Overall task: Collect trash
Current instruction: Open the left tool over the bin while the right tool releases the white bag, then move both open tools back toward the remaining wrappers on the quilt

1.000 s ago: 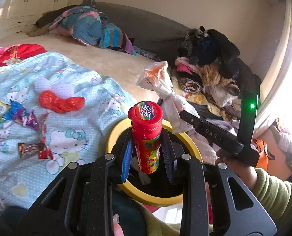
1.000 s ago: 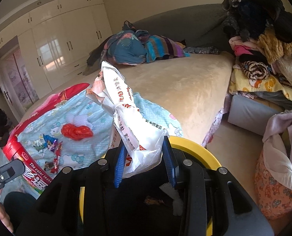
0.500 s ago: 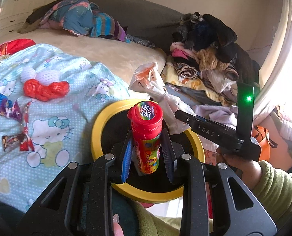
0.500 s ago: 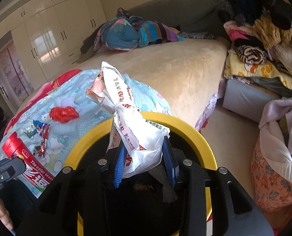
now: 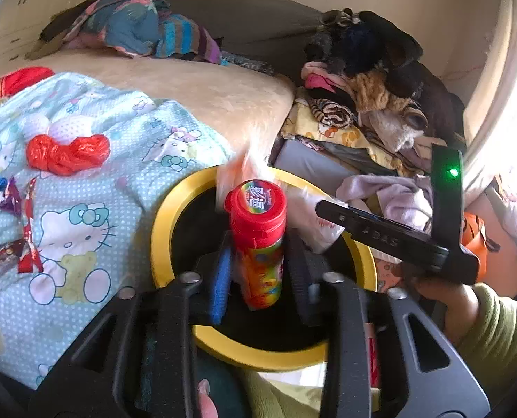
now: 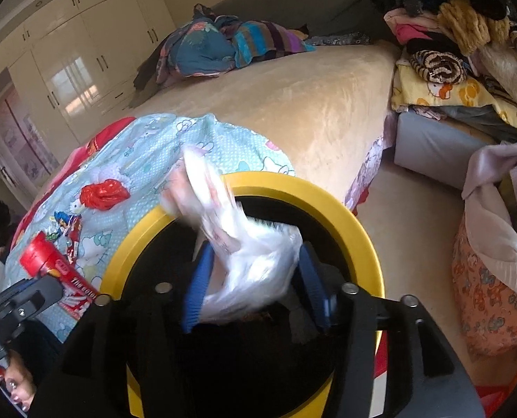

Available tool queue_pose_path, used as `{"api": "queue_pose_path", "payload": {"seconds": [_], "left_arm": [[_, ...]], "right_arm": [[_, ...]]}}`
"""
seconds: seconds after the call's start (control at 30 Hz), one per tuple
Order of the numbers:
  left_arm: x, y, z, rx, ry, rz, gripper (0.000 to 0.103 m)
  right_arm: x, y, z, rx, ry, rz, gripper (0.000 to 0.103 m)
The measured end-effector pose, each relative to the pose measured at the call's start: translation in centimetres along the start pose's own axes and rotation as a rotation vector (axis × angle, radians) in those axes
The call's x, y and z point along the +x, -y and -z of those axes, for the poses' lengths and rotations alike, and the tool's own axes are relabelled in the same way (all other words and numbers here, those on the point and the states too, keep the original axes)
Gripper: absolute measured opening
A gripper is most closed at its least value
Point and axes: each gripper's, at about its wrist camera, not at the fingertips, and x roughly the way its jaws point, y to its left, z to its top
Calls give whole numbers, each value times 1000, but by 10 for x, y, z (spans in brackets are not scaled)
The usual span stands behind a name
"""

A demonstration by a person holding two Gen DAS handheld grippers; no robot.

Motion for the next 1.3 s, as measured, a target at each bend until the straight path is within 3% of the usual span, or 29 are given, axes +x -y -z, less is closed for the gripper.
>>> {"api": "queue_pose_path", "payload": {"seconds": [0.03,0.07,0.13,0.27,0.77,1.3], "left_arm": [[-1,-2,0,-10,9,-7,63],[-3,-4,0,-16,24,-23,71],[-9,-6,-1,-16,42,-27,73],[-20,-10,-1,-27,76,-57,89],[-57,-20,-6,-25,170,-178,92],[-100,-60,-12,-152,274,-294,92]], "right_arm": [[-2,0,0,0,9,5,57],[-4,-1,-1,0,21,12,61],[-6,-3,-2,-6,34,12,63],[-12,-8,-3,-19,67,19,69],[-27,-45,-6,-110,131,-2,74],[-34,-102,-3,-234,155,-86,77]]}}
